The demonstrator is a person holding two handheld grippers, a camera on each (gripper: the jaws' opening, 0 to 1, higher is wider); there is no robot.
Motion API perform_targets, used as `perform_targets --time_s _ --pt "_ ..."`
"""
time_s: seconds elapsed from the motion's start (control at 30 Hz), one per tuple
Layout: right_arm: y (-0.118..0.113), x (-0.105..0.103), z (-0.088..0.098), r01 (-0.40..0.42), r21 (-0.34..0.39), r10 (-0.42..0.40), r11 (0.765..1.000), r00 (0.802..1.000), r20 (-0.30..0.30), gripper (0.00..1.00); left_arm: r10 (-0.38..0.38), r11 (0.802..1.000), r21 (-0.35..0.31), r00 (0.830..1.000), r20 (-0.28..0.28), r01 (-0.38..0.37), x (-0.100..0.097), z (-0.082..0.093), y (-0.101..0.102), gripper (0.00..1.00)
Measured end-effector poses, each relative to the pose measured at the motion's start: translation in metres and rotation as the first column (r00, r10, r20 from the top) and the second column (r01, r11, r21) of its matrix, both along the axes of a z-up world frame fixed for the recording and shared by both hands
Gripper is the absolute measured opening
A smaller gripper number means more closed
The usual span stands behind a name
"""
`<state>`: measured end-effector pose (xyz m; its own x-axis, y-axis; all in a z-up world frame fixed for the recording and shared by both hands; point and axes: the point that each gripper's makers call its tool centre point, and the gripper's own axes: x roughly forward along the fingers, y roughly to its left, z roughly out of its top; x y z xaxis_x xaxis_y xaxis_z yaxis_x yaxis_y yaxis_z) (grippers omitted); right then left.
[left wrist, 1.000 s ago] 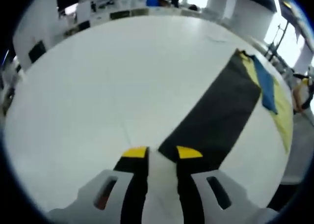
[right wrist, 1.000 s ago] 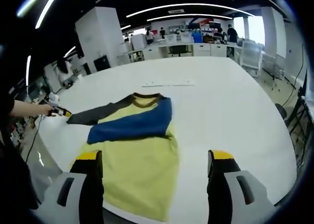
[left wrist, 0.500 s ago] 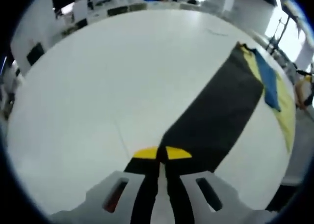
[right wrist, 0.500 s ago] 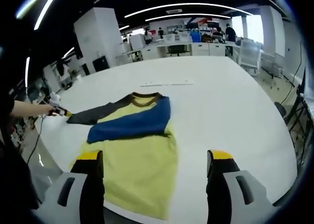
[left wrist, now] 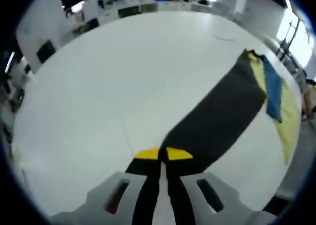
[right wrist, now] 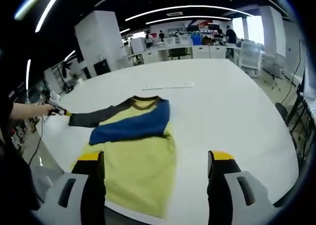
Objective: Fold the garment on the visible template until the final outline fits inside the template.
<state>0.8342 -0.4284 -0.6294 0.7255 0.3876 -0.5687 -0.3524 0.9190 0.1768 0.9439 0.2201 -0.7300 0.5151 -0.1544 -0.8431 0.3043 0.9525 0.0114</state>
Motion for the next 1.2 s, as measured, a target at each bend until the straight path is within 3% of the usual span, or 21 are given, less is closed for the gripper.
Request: perform_targets --time_s 0.27,0.5,0.97,1.2 --pt "-0.009 -0.005 0.004 -0.016 0.002 0.016 1.000 1.000 0.019 0.86 0.051 0.999 0.016 0.999 0.011 -0.051 0.005 0.015 0.002 0.00" --pt "-0.020 -0.010 0.007 -0.044 -0.027 0.046 0.999 0.998 0.046 0.90 0.092 0.995 0.023 0.995 0.047 -0.093 0.007 0.043 -0.008 0.00" --pt "-0.040 -0.015 0.005 -0.114 -0.047 0.116 0.992 0.992 0.040 0.98 0.122 0.992 -0.014 0.986 0.114 -0.121 -0.002 0.103 -0.049 0.00" --pt "-0.047 -0.018 0.005 -0.145 -0.019 0.145 0.989 0.988 0.053 1.00 0.136 0.990 -0.060 0.982 0.129 -0.129 -0.010 0.130 -0.076 0.00"
